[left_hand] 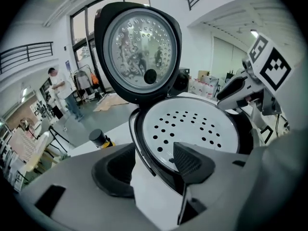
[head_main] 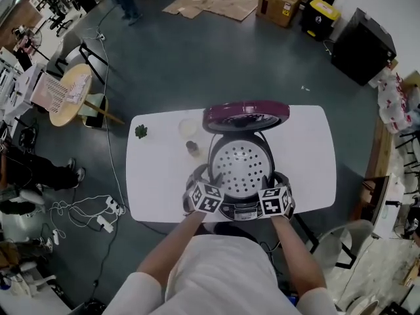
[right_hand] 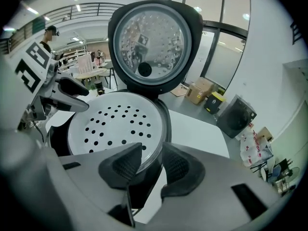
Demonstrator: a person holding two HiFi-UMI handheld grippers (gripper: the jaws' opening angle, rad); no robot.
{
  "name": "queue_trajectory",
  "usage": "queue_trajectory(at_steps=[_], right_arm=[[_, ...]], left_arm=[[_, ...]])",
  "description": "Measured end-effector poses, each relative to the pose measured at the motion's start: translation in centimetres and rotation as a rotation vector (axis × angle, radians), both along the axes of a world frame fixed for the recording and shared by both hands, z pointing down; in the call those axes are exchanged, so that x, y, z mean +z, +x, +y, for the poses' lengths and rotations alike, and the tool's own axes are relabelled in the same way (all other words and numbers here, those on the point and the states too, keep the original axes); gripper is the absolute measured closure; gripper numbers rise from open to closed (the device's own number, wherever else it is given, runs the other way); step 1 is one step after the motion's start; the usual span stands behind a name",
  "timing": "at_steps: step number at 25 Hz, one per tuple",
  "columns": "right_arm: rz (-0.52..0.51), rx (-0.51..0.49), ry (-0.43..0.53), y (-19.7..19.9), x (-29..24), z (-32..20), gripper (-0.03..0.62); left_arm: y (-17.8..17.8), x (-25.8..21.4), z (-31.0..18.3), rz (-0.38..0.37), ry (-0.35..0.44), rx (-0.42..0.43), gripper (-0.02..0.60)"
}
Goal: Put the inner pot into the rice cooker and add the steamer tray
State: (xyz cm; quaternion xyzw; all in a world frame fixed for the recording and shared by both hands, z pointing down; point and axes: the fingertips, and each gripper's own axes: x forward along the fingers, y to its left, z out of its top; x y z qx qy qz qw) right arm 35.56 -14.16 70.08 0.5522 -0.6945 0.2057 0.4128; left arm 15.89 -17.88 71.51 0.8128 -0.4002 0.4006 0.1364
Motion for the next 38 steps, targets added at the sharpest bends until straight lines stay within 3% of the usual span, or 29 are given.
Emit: queue_trajectory(at_steps=[7,14,19,27,38], right_arm=[[-0.088,-0.039,0.073,-1.7,-3.3,0.8,0.465],[-0.17,-0.015,0.191,-3.2,-8.1,2.7,0.498],[-0.185,0.029,0.285,-3.7,-11.5,4.7,0.53],[-0.195,0.079,0.344,-6.4,-15.8,9.8,0.562],[-0.232,0.093,0.434,-9.1,-20.3,16.7,0.582]], left_arm=[[-0.2,-4.1,2.0,0.137,0.041,-0.025,0.364],[-2.0,-9.1,4.5,0.251,0.112,-0.023,0.405],[-4.0,-11.9,6.7,0.298,0.141,0.005,0.434],[-7.7,-16.2,10.2,0.343,0.181,0.043,0.497],[-9.6,-19.6,15.8,0.399,0.212,0.119,0.554]])
